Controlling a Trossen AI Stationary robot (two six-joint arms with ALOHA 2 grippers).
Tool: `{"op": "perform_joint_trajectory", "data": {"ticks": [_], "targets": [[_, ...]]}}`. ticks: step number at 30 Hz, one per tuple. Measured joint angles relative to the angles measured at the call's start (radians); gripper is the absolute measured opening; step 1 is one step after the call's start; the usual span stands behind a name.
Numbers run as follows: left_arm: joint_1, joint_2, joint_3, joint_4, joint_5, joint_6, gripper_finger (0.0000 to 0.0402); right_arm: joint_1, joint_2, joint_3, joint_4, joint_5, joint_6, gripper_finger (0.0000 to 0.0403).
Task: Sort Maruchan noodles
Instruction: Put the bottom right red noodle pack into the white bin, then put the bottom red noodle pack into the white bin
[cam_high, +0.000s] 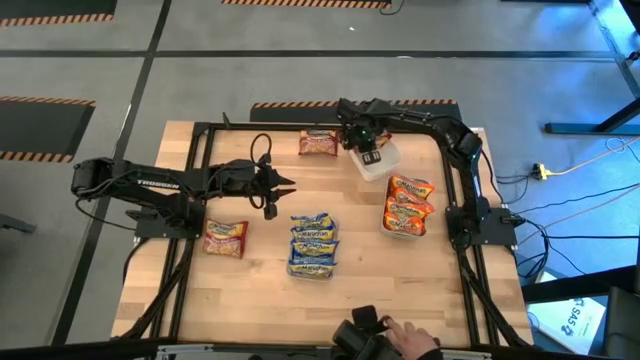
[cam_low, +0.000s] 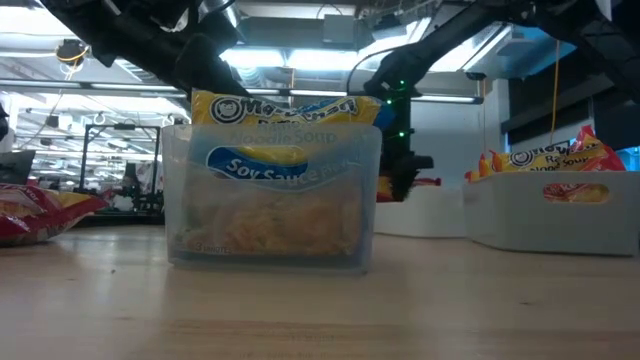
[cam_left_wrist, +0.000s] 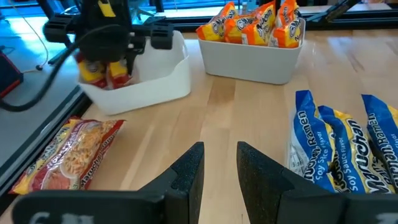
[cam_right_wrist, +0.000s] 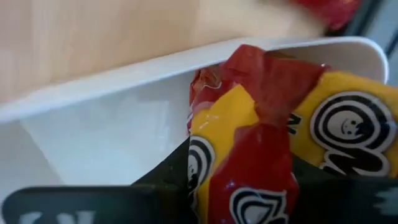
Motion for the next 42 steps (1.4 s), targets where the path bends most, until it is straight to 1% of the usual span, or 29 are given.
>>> {"op": "perform_joint_trajectory", "data": {"ticks": [2,4,7,9,14,17,23,27,31,35,38,42], "targets": [[0.000,0.000,0.000,0.000,0.018,0.000,0.0089,0.001,0.000,0.000,0.028,0.017,0.021,0.0116],[0.000,0.000,0.000,0.000,0.061,0.000,0.0089,0.001,0.000,0.000,0.028,0.020,0.022,0.0127],[0.000,0.000,0.000,0.000,0.128,0.008,0.0089,-0.001,0.000,0.000,0.028,0.026,0.025,0.0155],[0.000,0.000,0.000,0.000,0.154,0.019,0.0089,-0.001,0.000,0.000,0.029,0.039,0.025,0.0179],[0.000,0.000,0.000,0.000,0.157,0.025,0.0089,-0.001,-0.001,0.000,0.029,0.093,0.024,0.0233],[0.000,0.000,0.000,0.000,0.157,0.027,0.0089,-0.001,-0.002,0.000,0.033,0.135,0.026,0.0248],[0.000,0.000,0.000,0.000,0.156,0.028,0.0089,-0.001,-0.028,0.000,0.060,0.171,0.025,0.0252],[0.000,0.000,0.000,0.000,0.156,0.028,0.0089,-0.008,-0.049,0.001,0.109,0.227,0.024,0.0252],[0.000,0.000,0.000,0.000,0.155,0.028,0.0089,-0.030,-0.049,0.001,0.095,0.184,0.054,0.0253],[0.000,0.000,0.000,0.000,0.155,0.028,0.0089,-0.028,-0.046,0.001,0.090,0.141,0.098,0.0253],[0.000,0.000,0.000,0.000,0.155,0.028,0.0089,-0.025,-0.046,0.001,0.096,0.138,0.102,0.0253],[0.000,0.000,0.000,0.000,0.155,0.027,0.0088,-0.025,-0.046,0.001,0.042,0.138,0.109,0.0253]]}}
